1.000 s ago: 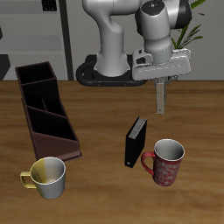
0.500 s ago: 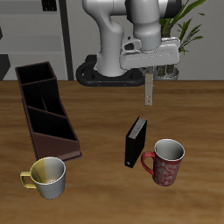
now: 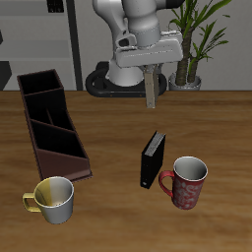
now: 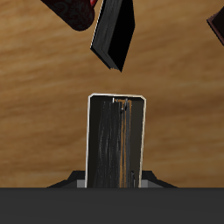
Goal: Place the yellow book into the right desk caddy's right compartment
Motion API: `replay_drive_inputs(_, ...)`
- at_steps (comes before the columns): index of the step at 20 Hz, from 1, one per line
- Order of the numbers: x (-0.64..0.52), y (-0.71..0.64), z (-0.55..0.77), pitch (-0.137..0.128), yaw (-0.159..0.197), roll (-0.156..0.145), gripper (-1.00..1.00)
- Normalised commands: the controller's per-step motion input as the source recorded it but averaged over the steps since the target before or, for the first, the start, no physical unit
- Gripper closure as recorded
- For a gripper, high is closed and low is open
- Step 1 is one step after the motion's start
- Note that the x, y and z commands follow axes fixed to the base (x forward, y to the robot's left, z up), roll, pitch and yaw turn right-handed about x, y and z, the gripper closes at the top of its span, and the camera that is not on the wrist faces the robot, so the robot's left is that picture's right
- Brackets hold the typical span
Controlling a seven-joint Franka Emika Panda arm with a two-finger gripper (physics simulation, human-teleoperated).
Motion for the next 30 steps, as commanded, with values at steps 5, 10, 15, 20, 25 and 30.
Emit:
replay_drive_inputs(5, 0.02, -0.45, 0.1, 0.07, 0.039, 0.059, 1.0)
replay_drive_inputs(10, 0.11, -0.53, 0.14, -0.002, 0.111, 0.003, 1.0)
replay_drive_inputs(15, 0.16, -0.54, 0.22, 0.039, 0.094, 0.051, 1.0)
replay_drive_inputs(20, 0.09, -0.56, 0.21, -0.039, 0.069, -0.069, 1.0)
replay_drive_inputs(25, -0.01, -0.45, 0.14, -0.028, -0.033, -0.094, 1.0)
replay_drive_inputs(30, -0.06, -0.36, 0.31, -0.072, -0.068, -0.11, 1.0)
